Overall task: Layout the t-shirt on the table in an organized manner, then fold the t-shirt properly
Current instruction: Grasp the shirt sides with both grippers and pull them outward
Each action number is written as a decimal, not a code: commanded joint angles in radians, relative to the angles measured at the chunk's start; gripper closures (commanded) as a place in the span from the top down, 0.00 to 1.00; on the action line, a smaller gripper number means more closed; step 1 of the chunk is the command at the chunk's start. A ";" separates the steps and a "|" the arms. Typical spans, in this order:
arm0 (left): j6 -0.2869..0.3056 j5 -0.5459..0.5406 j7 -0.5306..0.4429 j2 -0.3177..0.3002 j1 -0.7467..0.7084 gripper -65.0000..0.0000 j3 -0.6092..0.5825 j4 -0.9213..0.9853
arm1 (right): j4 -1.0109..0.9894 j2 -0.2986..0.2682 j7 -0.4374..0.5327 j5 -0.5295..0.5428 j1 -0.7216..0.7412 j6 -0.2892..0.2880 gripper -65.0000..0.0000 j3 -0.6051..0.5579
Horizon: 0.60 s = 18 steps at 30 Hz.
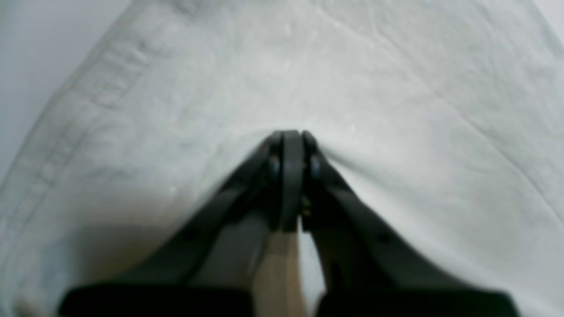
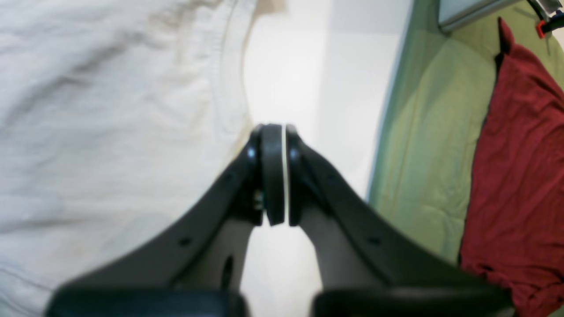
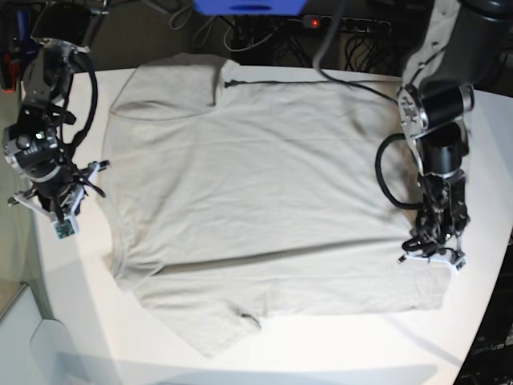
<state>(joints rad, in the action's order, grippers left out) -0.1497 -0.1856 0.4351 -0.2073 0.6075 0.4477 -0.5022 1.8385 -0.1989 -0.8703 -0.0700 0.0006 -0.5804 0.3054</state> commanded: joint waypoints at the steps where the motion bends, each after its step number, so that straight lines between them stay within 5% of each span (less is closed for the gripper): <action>1: -0.020 0.004 0.046 -0.013 0.007 0.00 0.000 0.041 | 0.016 -0.012 0.021 0.008 0.022 -0.019 0.02 0.004; 7: -0.017 0.004 -0.069 -0.017 0.075 0.00 -0.002 0.144 | 0.010 -0.012 0.021 0.008 0.023 -0.019 0.02 0.002; 18: -0.012 0.002 -0.086 -0.008 0.140 0.00 0.000 0.142 | -0.049 -0.012 0.020 0.008 0.023 -0.019 0.02 0.002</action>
<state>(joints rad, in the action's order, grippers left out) -0.1547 -0.1802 0.3428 -0.2157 0.7147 0.4480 -0.3531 1.7748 -0.1993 -0.8684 -0.0700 0.0074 -0.5804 0.3046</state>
